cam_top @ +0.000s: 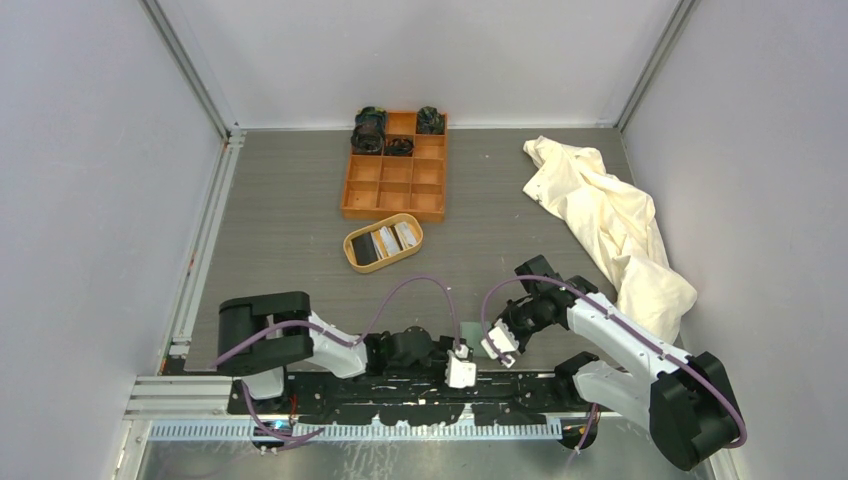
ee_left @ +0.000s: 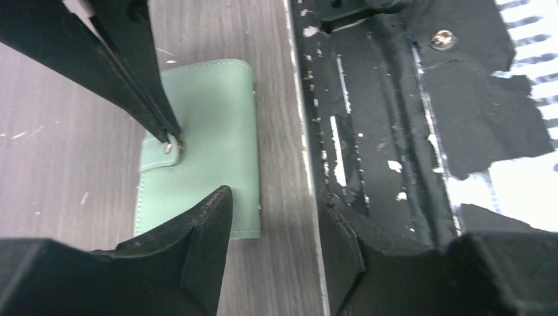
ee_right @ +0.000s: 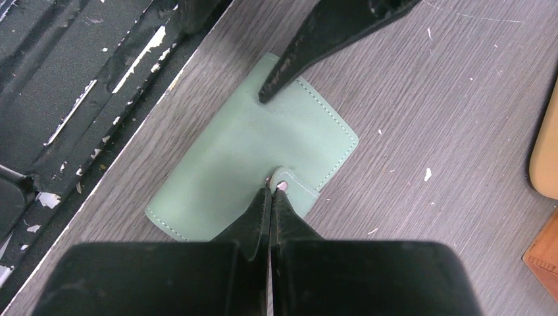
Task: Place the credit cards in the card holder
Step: Close the card holder at the center of the board.
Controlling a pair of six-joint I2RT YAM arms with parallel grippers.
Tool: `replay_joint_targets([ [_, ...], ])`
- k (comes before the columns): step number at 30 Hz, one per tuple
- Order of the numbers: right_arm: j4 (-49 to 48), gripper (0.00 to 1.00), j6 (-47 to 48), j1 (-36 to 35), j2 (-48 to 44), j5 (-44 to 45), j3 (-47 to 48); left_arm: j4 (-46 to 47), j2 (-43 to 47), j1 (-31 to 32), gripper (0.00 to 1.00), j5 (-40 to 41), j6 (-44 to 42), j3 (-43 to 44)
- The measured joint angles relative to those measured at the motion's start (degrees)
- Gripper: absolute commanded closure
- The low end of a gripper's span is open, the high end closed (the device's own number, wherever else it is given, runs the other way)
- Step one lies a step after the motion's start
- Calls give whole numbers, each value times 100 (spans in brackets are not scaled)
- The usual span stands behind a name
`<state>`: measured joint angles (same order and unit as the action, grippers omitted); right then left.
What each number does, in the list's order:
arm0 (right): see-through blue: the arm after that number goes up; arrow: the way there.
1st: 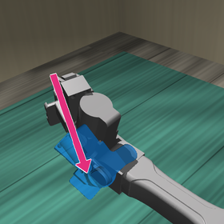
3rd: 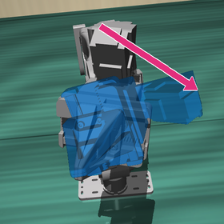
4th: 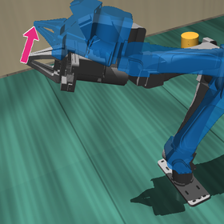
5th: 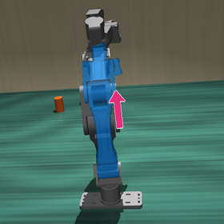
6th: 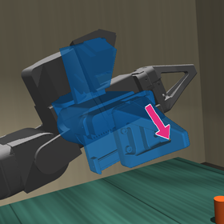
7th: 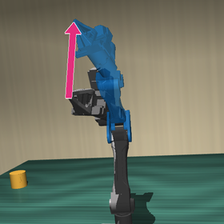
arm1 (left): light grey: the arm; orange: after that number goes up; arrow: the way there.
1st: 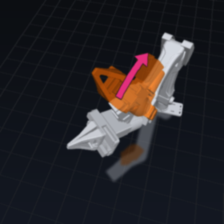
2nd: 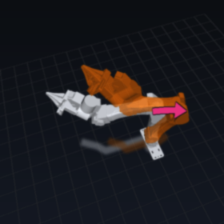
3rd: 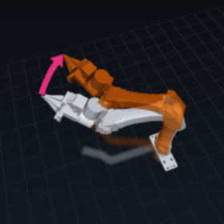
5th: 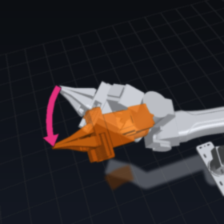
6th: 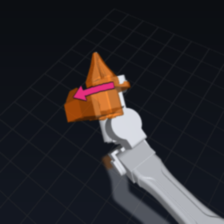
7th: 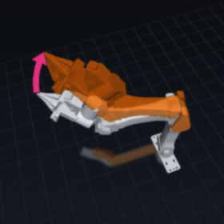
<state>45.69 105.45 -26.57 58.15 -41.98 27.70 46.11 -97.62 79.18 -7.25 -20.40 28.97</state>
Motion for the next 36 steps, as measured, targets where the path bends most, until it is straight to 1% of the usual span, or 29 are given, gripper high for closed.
replay_joint_targets([
  [5, -9, 99, -52, 0, 2, 7, 4, 389, -221, -11, 50, 476, -415, 26],
  [9, -13, 99, -66, 0, 15, -2, 7, 400, -289, -17, 51, 745, -518, 116],
  [13, -15, 99, -87, 0, 35, -4, 15, 278, -332, -15, 53, 846, -511, 225],
  [18, -22, 99, -170, 0, 39, 0, 28, 81, -332, -11, 58, 879, -407, 328],
  [27, -22, 99, -372, 83, 76, -37, 79, -7, -330, -72, 63, 870, -96, 385],
  [36, -13, 99, -382, 168, 79, -35, 114, -57, -295, -236, 65, 562, 160, 402],
])
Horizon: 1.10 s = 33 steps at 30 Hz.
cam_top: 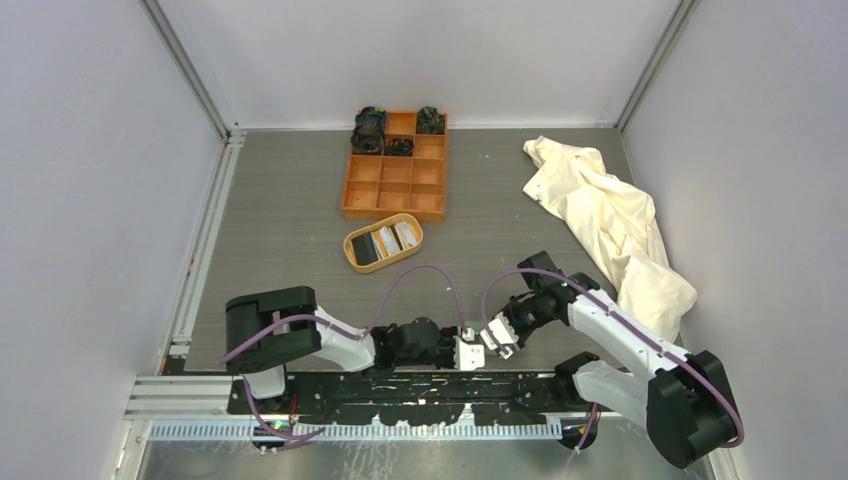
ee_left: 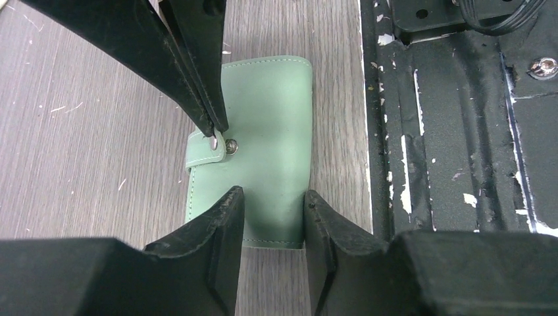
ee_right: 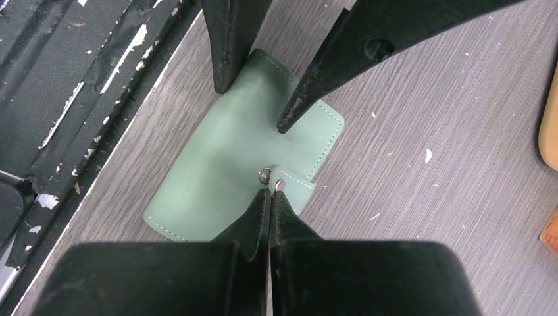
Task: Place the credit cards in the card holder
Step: Close the card holder at the center of the board.
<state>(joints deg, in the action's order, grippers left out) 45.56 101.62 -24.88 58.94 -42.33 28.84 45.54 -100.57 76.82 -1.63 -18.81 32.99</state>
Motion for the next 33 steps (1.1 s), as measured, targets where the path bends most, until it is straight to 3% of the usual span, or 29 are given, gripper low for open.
replay_joint_targets([
  [33, 293, 99, 817, 35, 74, -70, -20, 28, -76, -26, 63, -208, -146, 68],
])
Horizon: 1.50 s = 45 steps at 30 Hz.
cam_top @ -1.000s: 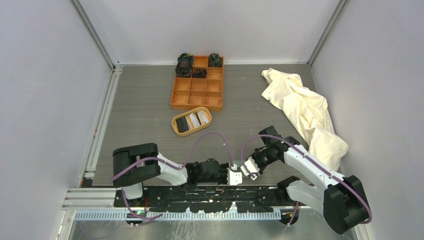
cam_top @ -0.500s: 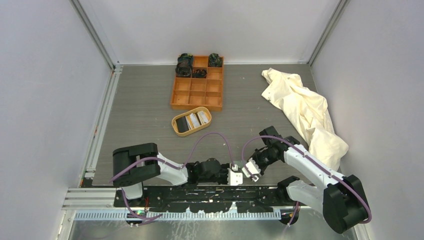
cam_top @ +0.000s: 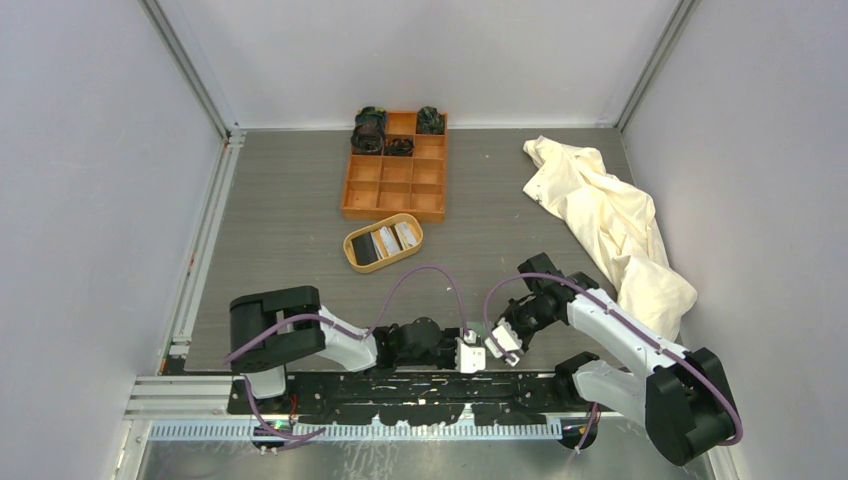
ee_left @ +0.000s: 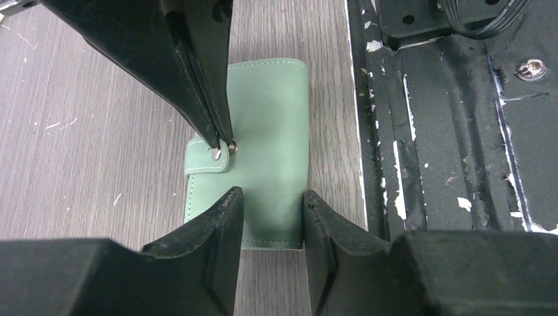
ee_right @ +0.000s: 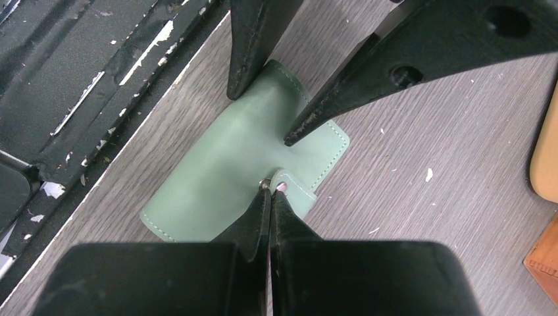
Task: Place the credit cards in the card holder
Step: Close the card holder at the center of the board.
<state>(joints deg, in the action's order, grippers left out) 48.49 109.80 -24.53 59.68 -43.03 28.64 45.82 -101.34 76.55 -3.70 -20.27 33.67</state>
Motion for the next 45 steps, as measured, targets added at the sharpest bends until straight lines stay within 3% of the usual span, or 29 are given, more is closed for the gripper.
replay_joint_targets([
  [25, 177, 99, 109, -131, -7, 168, 160, 1298, -450, 15, 65, 175, 229, -273],
  [45, 352, 99, 402, -133, -2, 400, 201, 1464, -531, 7, 65, 219, 234, -289],
])
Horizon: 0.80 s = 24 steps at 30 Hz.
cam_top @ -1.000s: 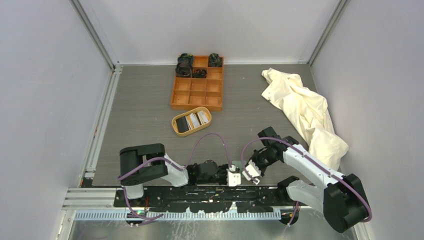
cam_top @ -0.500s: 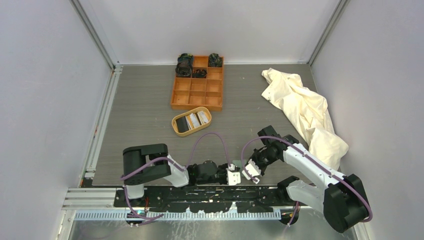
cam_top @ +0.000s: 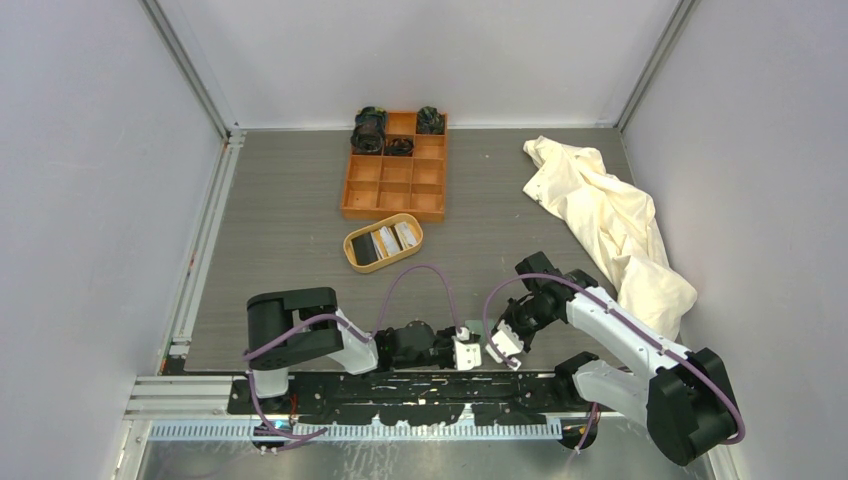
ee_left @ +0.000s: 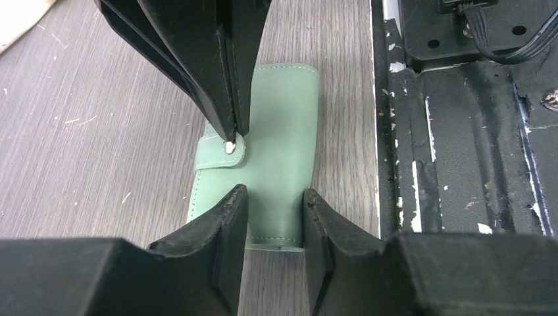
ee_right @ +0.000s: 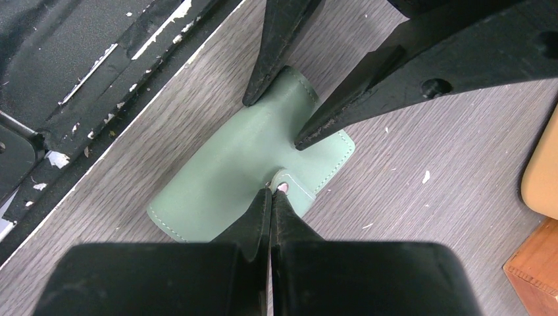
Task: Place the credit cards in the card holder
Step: Close the card holder at the center of the board.
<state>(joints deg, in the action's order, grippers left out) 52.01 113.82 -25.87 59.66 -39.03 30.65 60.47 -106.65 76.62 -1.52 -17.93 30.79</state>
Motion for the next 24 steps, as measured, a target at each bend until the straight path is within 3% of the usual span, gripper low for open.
replay_joint_targets([
  [24, 101, 99, 459, -17, 81, 164, -7, 9, -4, -4, 65, -2, 35, 2],
])
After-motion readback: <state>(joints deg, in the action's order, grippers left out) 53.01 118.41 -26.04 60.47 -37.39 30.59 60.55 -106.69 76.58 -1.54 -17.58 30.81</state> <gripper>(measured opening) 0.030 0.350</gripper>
